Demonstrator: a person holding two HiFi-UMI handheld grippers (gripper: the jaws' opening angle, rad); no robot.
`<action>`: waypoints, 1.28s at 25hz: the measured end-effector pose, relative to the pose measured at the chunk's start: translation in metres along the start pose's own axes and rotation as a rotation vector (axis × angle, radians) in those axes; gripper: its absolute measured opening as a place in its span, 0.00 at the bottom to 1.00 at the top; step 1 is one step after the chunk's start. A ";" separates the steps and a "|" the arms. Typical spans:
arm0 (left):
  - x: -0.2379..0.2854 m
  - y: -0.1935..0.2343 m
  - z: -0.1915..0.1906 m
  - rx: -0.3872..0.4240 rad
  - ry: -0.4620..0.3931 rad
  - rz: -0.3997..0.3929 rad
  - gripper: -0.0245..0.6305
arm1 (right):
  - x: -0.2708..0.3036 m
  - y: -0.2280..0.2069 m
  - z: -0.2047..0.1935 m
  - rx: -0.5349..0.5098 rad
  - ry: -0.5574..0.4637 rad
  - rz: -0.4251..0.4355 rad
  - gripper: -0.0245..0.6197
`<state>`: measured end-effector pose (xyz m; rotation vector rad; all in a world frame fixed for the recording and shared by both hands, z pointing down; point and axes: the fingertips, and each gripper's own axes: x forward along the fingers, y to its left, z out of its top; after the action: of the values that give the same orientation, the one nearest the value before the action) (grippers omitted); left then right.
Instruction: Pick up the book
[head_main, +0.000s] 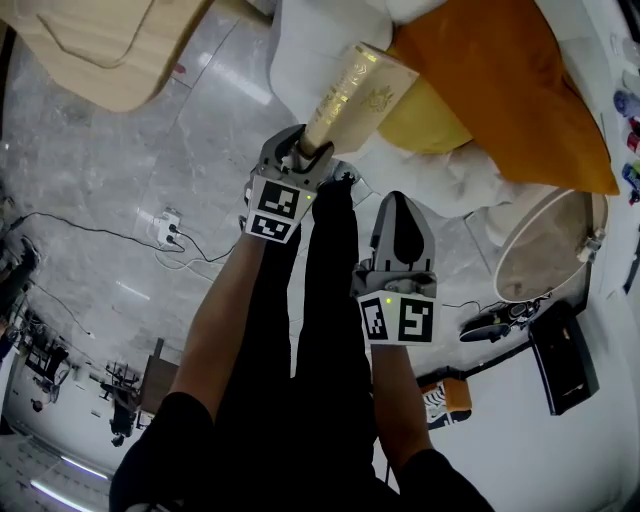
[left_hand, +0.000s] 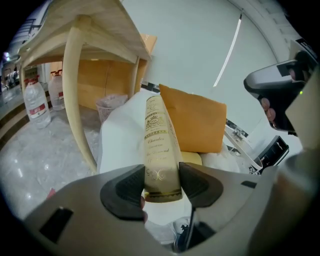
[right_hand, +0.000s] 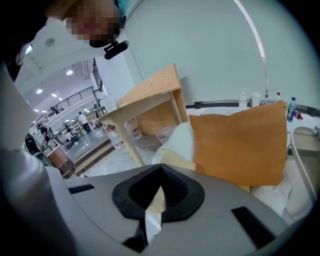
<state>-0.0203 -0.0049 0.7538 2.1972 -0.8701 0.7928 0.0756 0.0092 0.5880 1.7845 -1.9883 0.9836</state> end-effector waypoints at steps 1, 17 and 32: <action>-0.007 -0.003 0.008 0.008 -0.010 0.001 0.38 | -0.004 0.001 0.007 -0.004 -0.011 -0.001 0.04; -0.159 -0.053 0.163 0.066 -0.220 0.005 0.38 | -0.089 0.041 0.132 -0.062 -0.166 -0.026 0.04; -0.294 -0.079 0.302 0.087 -0.452 0.024 0.38 | -0.156 0.084 0.239 -0.113 -0.295 -0.030 0.04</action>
<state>-0.0494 -0.0745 0.3310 2.4941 -1.0941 0.3477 0.0775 -0.0297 0.2930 1.9831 -2.1307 0.6127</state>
